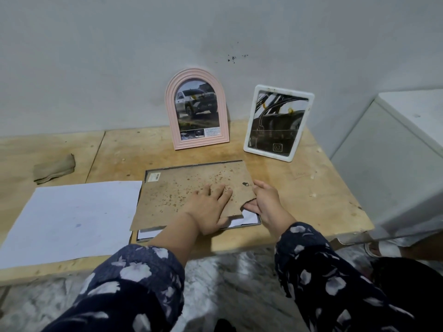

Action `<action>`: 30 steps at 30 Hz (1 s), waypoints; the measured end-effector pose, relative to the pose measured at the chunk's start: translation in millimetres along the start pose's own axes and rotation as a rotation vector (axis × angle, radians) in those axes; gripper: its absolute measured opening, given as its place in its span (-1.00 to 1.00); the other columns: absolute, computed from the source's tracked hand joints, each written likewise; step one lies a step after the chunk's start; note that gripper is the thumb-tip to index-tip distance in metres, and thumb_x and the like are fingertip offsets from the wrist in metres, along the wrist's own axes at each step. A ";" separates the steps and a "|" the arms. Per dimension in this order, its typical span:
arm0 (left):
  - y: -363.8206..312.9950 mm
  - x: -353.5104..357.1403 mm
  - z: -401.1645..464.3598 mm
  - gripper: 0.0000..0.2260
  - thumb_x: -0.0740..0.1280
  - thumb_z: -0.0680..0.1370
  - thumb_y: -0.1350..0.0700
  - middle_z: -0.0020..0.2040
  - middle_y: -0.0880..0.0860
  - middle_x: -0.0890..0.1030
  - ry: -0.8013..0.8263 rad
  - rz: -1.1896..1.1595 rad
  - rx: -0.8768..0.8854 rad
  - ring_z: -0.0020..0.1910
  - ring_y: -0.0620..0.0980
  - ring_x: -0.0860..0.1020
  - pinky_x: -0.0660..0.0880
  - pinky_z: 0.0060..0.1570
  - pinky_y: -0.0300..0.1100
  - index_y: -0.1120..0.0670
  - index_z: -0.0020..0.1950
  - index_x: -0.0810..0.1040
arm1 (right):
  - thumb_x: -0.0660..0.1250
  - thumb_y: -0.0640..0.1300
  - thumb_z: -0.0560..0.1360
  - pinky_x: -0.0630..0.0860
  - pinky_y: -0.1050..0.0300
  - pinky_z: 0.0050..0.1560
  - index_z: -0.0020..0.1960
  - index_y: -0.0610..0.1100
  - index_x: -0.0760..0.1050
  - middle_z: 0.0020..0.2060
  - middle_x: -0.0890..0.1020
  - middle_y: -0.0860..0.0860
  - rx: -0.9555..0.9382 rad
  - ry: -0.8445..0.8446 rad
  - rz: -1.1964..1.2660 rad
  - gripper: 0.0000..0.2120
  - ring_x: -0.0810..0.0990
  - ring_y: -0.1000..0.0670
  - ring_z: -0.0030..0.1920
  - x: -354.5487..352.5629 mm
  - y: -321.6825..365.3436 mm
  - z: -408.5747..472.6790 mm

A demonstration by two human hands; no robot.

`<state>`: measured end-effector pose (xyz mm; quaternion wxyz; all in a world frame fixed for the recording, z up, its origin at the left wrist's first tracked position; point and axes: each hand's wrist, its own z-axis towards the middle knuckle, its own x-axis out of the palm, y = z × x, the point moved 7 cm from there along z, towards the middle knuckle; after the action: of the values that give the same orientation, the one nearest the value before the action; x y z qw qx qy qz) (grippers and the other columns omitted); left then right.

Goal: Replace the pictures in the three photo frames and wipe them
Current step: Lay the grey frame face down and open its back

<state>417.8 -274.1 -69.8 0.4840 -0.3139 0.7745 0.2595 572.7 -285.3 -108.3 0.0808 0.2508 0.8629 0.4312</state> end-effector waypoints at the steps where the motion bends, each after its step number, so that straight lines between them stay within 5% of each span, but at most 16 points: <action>1: 2.9 3.6 -1.8 -0.26 -0.09 0.52 -0.41 0.59 0.00 -0.12 -0.001 -0.029 0.007 0.54 0.19 -0.01 0.17 0.40 0.19 -0.07 0.58 -0.19 | 0.17 -0.25 0.61 0.66 -0.07 -0.12 0.34 -0.11 0.40 0.04 0.63 -0.17 0.004 -0.018 0.020 -0.68 0.68 -0.18 -0.09 0.9 0.4 -0.3; 4: 24.5 16.4 -18.3 -0.13 -0.30 0.31 -0.55 0.58 -0.11 -0.16 0.012 -0.169 -0.043 0.56 0.08 -0.07 0.06 0.43 0.26 -0.18 0.56 -0.20 | 0.17 -0.27 0.60 0.66 -0.05 -0.13 0.34 -0.10 0.42 0.04 0.63 -0.12 -0.006 -0.062 0.012 -0.67 0.67 -0.12 -0.08 1.4 1.0 0.3; 7: 74.0 37.1 -45.8 -0.31 -0.19 0.53 -0.40 0.59 -0.06 -0.14 -0.001 -0.328 -0.323 0.56 0.07 -0.08 0.06 0.44 0.20 -0.11 0.58 -0.12 | 0.18 -0.27 0.61 0.65 -0.09 -0.09 0.34 -0.09 0.42 -0.03 0.64 -0.10 -0.001 -0.078 0.033 -0.68 0.67 -0.12 -0.09 2.5 1.1 0.8; 11: 134.5 53.8 -81.4 -0.52 -0.05 0.63 -0.19 0.45 0.14 0.27 -0.166 -0.519 -0.719 0.36 0.18 0.30 0.40 0.21 0.12 0.07 0.40 0.30 | 0.18 -0.26 0.61 0.66 -0.09 -0.12 0.32 -0.07 0.44 -0.03 0.65 -0.12 -0.007 -0.102 0.039 -0.69 0.68 -0.14 -0.09 5.3 -1.3 -2.4; 14: 151.7 53.7 -89.8 -0.57 -0.02 0.66 -0.09 0.30 0.22 0.42 -0.276 -0.790 -0.814 0.24 0.23 0.44 0.41 0.17 0.07 0.16 0.38 0.32 | 0.15 -0.25 0.63 0.66 -0.01 -0.21 0.31 -0.05 0.46 0.00 0.65 -0.12 -0.011 -0.155 0.056 -0.70 0.68 -0.13 -0.08 7.9 -1.2 -8.5; 20: 144.6 30.6 -86.9 -0.58 0.02 0.65 -0.09 0.29 0.17 0.30 -0.392 -0.768 -0.817 0.09 0.21 0.50 0.38 -0.04 -0.01 0.19 0.32 0.34 | 0.08 -0.23 0.64 0.42 0.19 -0.51 0.30 -0.02 0.50 -0.03 0.66 -0.10 -0.056 -0.257 0.071 -0.66 0.57 -0.01 -0.33 -9.4 8.6 -17.6; 23: 126.5 21.1 -76.5 -0.59 0.08 0.63 -0.09 0.29 0.17 0.32 -0.413 -0.756 -0.749 0.13 0.19 0.49 0.43 0.02 0.01 0.18 0.31 0.36 | 0.06 -0.23 0.64 0.38 0.28 -0.61 0.33 -0.03 0.46 -0.03 0.65 -0.09 -0.090 -0.289 0.046 -0.66 0.56 -0.01 -0.32 -35.1 16.1 -21.0; 27: 84.1 4.3 -49.4 -0.58 0.11 0.62 -0.13 0.24 0.13 0.35 -0.410 -0.788 -0.635 0.10 0.14 0.51 0.44 -0.03 -0.03 0.13 0.32 0.37 | 0.04 -0.21 0.65 0.46 0.20 -0.52 0.28 -0.03 0.44 -0.11 0.60 -0.04 -0.139 -0.336 -0.040 -0.70 0.57 -0.01 -0.27 -89.8 31.8 -27.1; 30: 37.8 -7.1 -23.1 -0.60 0.13 0.61 -0.16 0.21 0.09 0.38 -0.396 -0.789 -0.558 0.09 0.08 0.51 0.41 -0.09 -0.10 0.08 0.31 0.38 | 0.00 -0.29 0.61 0.37 0.19 -0.50 0.21 -0.04 0.47 0.04 0.61 -0.09 -0.175 -0.430 -0.142 -0.65 0.55 -0.06 -0.22 -149.8 39.2 -16.6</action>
<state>378.7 -263.4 -50.5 0.5801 -0.6439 0.3923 0.3083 710.0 -352.6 -78.8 0.3140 0.2677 0.8006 0.4344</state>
